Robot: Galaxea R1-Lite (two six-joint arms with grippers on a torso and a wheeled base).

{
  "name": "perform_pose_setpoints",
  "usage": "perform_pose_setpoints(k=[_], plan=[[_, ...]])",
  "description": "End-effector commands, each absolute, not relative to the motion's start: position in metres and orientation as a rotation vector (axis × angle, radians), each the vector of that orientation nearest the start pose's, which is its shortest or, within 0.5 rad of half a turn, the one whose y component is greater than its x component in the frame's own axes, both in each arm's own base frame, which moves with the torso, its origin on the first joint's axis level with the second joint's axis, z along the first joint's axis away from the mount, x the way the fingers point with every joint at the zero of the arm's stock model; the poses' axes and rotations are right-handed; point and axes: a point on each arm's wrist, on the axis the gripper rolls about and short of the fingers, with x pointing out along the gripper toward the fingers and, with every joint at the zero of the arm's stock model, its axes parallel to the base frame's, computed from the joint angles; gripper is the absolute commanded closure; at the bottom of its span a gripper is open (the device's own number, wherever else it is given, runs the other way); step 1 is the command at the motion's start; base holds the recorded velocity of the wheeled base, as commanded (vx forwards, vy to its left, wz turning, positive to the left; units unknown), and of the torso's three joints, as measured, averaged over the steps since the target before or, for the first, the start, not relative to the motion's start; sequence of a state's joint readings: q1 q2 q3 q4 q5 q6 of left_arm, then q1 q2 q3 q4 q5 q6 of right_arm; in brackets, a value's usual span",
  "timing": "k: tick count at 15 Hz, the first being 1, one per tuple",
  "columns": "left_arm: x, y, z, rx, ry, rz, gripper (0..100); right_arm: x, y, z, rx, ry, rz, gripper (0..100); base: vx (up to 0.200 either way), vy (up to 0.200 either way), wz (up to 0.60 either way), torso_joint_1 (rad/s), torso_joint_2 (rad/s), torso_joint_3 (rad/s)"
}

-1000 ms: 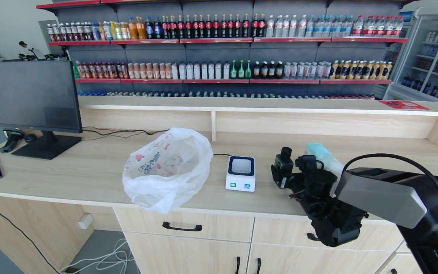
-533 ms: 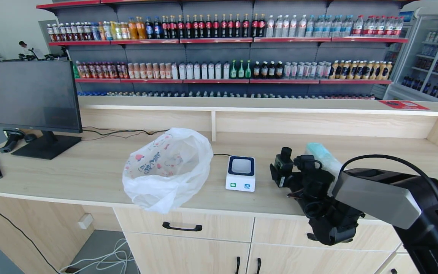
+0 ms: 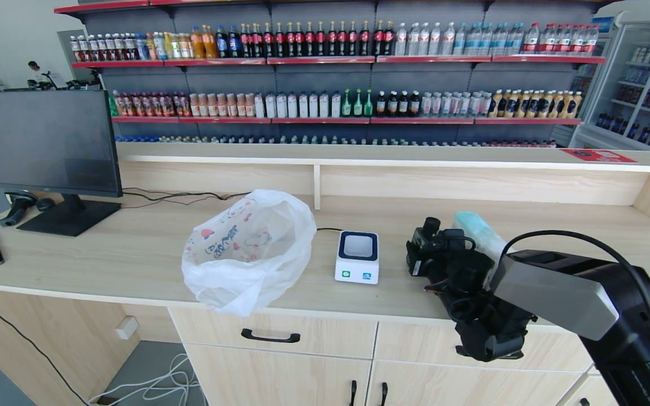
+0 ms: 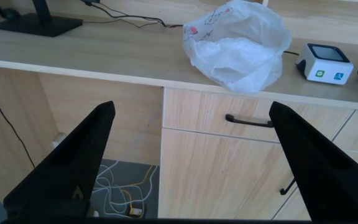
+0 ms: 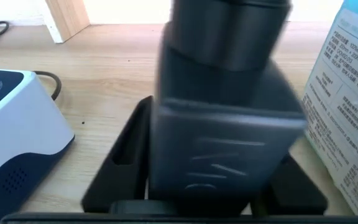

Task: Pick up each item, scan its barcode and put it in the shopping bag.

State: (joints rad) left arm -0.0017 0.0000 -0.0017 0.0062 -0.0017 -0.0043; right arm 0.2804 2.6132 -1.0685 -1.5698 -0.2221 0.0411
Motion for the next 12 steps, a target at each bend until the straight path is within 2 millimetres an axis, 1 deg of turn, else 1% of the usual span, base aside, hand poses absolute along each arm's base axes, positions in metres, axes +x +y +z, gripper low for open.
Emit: perform_pose_setpoints(k=[1,7,9,12], plan=[[-0.023,0.0,0.075,-0.005,0.005,-0.003,0,0.427,0.116,-0.018,0.049,-0.03,0.056,100,0.0,0.0,0.0,0.0,0.0,0.0],[-0.023,0.0,0.075,-0.005,0.005,-0.003,0,0.428,0.116,-0.013,0.052,-0.045,0.055,100,0.0,0.0,0.0,0.0,0.0,0.0],[-0.023,0.0,0.075,-0.005,0.005,-0.003,0,0.43,0.118,-0.007,0.048,-0.067,0.058,100,0.0,0.0,0.0,0.0,0.0,0.0],[-0.023,0.0,0.075,-0.005,0.005,-0.003,0,0.424,0.118,-0.002,0.033,-0.056,0.062,100,0.0,0.0,0.0,0.0,0.0,0.0]])
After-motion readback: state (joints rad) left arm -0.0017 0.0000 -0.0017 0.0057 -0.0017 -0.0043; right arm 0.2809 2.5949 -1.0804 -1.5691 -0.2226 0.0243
